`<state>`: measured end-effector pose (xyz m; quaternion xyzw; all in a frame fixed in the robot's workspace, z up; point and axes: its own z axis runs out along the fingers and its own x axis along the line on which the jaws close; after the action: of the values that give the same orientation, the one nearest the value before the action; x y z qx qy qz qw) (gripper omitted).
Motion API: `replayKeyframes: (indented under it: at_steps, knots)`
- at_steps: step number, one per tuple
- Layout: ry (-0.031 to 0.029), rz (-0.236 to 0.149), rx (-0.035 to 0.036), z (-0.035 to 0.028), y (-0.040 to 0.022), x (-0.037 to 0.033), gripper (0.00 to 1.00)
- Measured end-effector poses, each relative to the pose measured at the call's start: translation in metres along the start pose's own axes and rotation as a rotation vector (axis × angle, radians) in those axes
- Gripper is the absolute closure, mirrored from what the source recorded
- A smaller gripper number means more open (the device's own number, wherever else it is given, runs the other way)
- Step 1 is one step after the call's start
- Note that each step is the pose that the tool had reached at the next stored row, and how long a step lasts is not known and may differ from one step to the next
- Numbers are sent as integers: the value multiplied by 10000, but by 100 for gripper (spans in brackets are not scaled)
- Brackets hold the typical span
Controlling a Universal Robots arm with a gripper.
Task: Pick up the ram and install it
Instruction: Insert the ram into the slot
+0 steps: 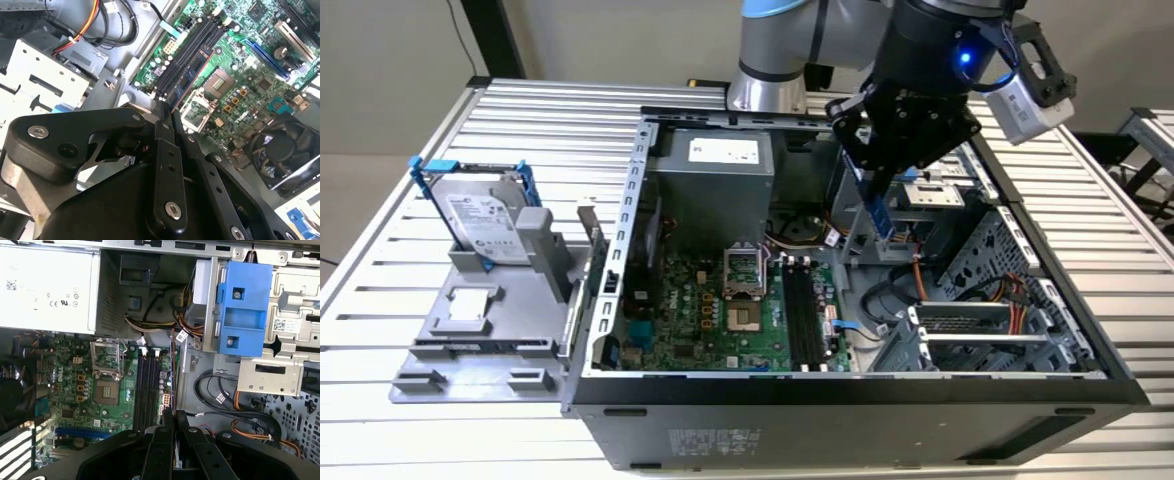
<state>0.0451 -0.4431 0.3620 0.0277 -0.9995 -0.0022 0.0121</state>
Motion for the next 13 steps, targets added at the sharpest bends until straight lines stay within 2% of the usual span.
replayKeyframes:
  at_steps: [4, 13]
  knots:
    - [-35, 169, 7, 74, -3, -2, 100]
    - [-90, 286, 37, 234, -4, -6, 100]
